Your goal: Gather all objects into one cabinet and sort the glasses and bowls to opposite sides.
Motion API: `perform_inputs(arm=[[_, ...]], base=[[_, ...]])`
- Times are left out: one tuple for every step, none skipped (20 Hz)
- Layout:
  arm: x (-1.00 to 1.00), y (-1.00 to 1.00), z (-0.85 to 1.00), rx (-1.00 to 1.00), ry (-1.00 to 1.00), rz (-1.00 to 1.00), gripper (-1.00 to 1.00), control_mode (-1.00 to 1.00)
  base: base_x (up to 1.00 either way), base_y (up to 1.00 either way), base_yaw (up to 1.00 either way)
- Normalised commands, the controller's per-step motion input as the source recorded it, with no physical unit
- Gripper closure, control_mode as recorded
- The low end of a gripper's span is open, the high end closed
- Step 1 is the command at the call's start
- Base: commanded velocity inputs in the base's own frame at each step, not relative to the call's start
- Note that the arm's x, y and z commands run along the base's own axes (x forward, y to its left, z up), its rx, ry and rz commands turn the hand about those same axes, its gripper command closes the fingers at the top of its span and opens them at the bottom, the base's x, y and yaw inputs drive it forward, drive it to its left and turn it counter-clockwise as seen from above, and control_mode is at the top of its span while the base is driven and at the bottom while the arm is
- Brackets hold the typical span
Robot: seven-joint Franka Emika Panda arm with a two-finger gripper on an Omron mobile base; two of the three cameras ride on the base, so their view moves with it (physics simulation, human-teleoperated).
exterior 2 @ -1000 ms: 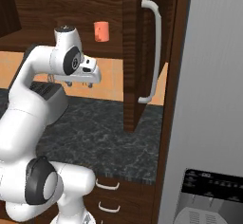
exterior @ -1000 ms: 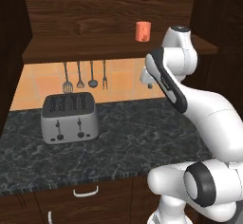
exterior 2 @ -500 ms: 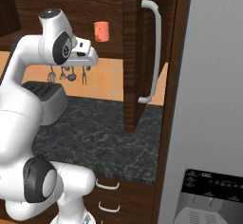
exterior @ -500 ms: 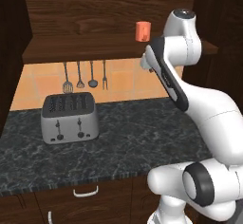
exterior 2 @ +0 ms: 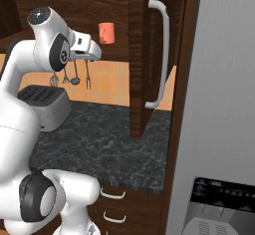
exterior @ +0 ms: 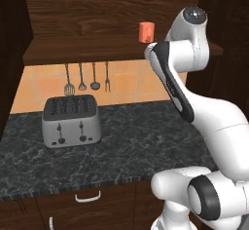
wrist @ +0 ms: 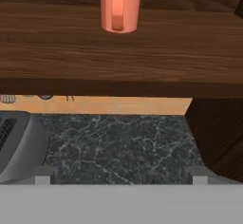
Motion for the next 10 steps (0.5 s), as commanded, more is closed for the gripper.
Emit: perform_inputs(arm=[[0.18, 0.00, 0.10, 0.00, -0.13, -0.06, -1.00, -1.00], [0.19, 0.00, 0.01, 0.00, -0.09, -0.04, -1.00, -1.00], [0.26, 0.00, 0.03, 0.01, -0.07, -0.04, -1.00, -1.00], [0.36, 0.00, 0.06, 0.06, -0.04, -0.04, -1.00, -1.00], [0.46, 0.00, 0.08, 0.09, 0.00, -0.04, -1.00, -1.00], [0.51, 0.00, 0.14, 0.10, 0.00, -0.03, -1.00, -1.00], [0.56, 0.00, 0.16, 0.11, 0.00, -0.03, -1.00, -1.00], [0.58, 0.00, 0.23, 0.13, 0.00, -0.03, -1.00, -1.00], [0.64, 0.00, 0.28, 0.14, 0.00, -0.03, -1.00, -1.00], [0.71, 0.00, 0.31, 0.15, 0.00, -0.04, -1.00, -1.00]], base=[[0.00, 0.00, 0.00], [0.00, 0.00, 0.00], [0.00, 0.00, 0.00], [0.00, 0.00, 0.00], [0.00, 0.00, 0.00], [0.00, 0.00, 0.00], [0.00, 0.00, 0.00], [0.00, 0.00, 0.00], [0.00, 0.00, 0.00], [0.00, 0.00, 0.00]])
